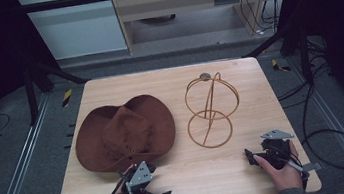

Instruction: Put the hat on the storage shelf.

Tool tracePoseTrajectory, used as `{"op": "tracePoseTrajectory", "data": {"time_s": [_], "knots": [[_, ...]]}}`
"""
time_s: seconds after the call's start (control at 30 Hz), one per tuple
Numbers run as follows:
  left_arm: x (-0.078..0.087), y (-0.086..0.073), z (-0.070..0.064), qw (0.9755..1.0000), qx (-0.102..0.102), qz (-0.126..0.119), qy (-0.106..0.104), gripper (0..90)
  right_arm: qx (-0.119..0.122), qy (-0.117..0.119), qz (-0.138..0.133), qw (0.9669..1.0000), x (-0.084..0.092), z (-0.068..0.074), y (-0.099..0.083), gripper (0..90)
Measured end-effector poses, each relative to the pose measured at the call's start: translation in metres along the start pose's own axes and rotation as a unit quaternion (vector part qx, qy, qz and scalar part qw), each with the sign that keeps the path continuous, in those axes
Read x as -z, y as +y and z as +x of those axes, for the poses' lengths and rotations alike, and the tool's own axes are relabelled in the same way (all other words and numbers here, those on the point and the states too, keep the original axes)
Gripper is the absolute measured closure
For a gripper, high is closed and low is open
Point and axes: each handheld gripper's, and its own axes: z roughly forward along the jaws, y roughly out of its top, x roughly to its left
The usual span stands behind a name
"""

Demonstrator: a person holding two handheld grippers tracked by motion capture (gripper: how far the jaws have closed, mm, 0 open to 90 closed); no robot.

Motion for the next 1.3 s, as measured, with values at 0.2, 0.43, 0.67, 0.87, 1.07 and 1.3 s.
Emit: {"op": "tracePoseTrajectory", "data": {"time_s": [0.2,0.43,0.67,0.87,1.07,1.3], "knots": [[0.018,0.021,0.006,0.9997,-0.011,-0.018,0.012,5.5,0.001,-0.001,0.000,1.0000,0.000,0.000,0.000,0.6],[0.031,0.052,0.021,0.9996,-0.015,-0.002,0.025,5.4,0.001,-0.001,0.000,1.0000,0.000,0.000,0.000,0.6],[0.046,0.074,0.050,0.9998,-0.004,0.009,0.017,4.8,0.001,0.000,0.000,1.0000,0.000,0.000,0.000,0.6],[0.056,0.082,0.083,0.9983,0.014,0.036,0.043,5.7,0.001,0.000,0.000,1.0000,0.000,0.000,0.000,0.6],[0.065,0.092,0.110,0.9943,0.008,0.067,0.082,6.9,0.001,0.000,0.000,1.0000,0.000,0.000,0.000,0.6],[0.071,0.094,0.133,0.9888,0.015,0.095,0.114,7.0,0.001,0.000,0.000,1.0000,0.000,0.000,0.000,0.6]]}}
